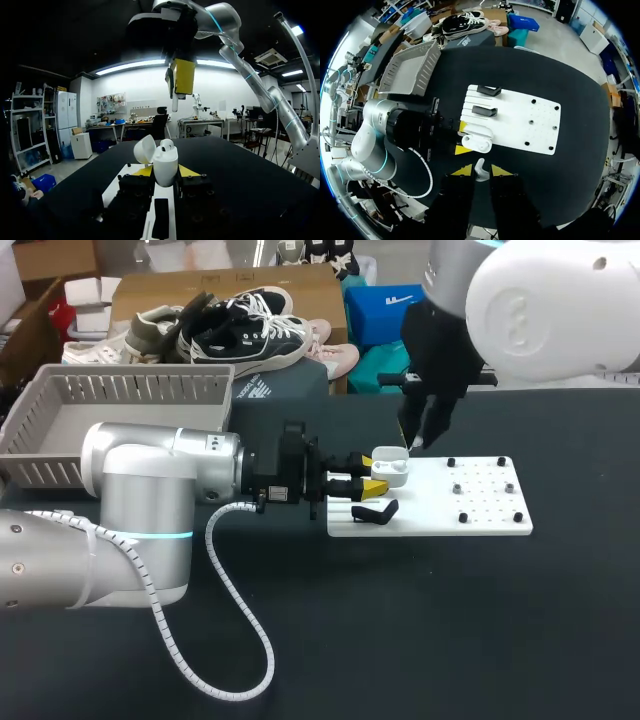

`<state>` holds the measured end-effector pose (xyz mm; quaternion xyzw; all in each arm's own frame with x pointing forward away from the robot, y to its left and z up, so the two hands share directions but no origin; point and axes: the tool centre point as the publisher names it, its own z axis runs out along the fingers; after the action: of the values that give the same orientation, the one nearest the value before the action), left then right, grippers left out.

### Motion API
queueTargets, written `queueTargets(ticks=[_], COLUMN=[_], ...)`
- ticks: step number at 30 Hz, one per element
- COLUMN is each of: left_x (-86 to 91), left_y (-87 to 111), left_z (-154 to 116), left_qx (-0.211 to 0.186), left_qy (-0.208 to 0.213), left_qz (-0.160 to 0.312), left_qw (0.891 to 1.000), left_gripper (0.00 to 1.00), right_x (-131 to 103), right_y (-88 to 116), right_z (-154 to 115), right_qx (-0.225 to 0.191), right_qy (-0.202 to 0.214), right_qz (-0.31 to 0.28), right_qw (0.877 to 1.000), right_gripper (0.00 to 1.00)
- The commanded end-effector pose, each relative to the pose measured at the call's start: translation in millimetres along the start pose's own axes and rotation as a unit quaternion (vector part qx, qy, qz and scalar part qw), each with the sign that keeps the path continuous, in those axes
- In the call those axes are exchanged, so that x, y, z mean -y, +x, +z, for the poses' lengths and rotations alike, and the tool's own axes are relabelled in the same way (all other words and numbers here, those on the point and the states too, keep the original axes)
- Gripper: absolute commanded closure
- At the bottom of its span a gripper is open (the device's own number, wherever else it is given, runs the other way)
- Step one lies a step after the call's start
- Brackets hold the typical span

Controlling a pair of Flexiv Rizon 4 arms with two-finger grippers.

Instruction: Pick up each earbud case from the left stands, insert the matching earbuds, close the lid, and place the case in the box.

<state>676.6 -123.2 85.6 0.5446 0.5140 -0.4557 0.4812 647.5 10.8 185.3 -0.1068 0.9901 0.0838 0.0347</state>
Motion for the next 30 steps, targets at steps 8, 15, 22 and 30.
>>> queueTargets(ticks=[8,15,22,30], left_x=[0.6,0.6,0.6,0.6], left_y=[0.3,0.3,0.3,0.3], left_z=[0,0,0,0], left_qx=[0.001,0.001,0.001,0.001], left_qy=[-0.001,-0.001,-0.001,-0.001], left_qz=[0.0,0.0,0.0,0.0], left_qw=[1.0,1.0,1.0,1.0], left_gripper=[1.0,1.0,1.0,1.0], right_x=[-22,-29,-32,-31], right_y=[-5,-10,-7,-10], right_z=[10,13,17,26], right_qx=[-0.016,-0.024,-0.035,-0.042], right_qy=[0.019,0.024,0.024,0.032], right_qz=[-0.065,-0.059,-0.054,-0.048], right_qw=[0.998,0.998,0.998,0.997], right_gripper=[1.0,1.0,1.0,1.0])
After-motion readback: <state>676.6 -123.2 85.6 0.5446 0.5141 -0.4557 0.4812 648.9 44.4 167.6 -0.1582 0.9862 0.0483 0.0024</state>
